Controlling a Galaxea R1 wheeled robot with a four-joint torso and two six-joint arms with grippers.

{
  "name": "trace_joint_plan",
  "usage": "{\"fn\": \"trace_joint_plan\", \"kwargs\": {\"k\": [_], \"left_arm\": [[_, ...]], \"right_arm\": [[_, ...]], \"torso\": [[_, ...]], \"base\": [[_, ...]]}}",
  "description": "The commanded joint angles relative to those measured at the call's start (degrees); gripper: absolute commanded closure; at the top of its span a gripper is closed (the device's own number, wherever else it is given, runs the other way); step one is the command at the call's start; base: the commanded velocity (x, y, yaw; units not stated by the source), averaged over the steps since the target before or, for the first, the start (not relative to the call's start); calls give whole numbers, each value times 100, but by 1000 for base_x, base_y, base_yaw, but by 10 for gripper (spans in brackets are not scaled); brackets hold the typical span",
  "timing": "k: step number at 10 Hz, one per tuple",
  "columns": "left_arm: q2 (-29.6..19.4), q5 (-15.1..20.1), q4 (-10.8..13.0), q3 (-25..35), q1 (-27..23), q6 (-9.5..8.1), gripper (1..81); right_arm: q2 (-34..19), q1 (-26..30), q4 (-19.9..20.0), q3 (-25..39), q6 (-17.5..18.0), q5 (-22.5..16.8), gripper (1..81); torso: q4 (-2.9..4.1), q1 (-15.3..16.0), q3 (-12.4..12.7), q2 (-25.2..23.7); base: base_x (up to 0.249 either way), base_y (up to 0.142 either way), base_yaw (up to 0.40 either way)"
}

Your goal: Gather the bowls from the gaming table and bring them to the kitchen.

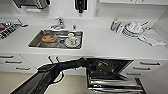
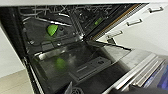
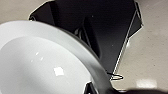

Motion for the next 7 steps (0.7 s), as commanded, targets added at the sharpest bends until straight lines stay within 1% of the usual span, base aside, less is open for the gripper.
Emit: {"fn": "trace_joint_plan", "kwargs": {"k": [1, 2, 3, 5, 6, 7], "left_arm": [[-1783, 118, 191, 1944, 409, 115, 10], [-2313, 118, 296, 2387, 577, 114, 10], [-2982, 109, 298, 2959, 682, 114, 10], [-4073, 101, 333, 3927, 727, 88, 10], [-4505, 101, 333, 4228, 787, 88, 10], [-4765, 92, 333, 4408, 1033, 88, 10]], "right_arm": [[-853, 137, -54, 1188, 18, -379, 811], [-1228, 226, -63, 1651, 27, -379, 811], [-1625, 330, -46, 2110, 35, -379, 811], [-2354, 489, -36, 2883, 44, -370, 811], [-2706, 559, -36, 3261, 53, -293, 811], [-2956, 665, -19, 3503, 53, -151, 811]], "torso": [[0, 0, 0, -3], [0, 0, 0, -3], [0, 0, 0, -3], [0, 0, 0, -3], [0, 0, 0, -3], [0, 0, 0, -3]], "base": [[0, 0, 0], [0, 0, 0], [0, 0, 0], [0, 0, 0], [0, 0, 0], [0, 0, 0]]}}
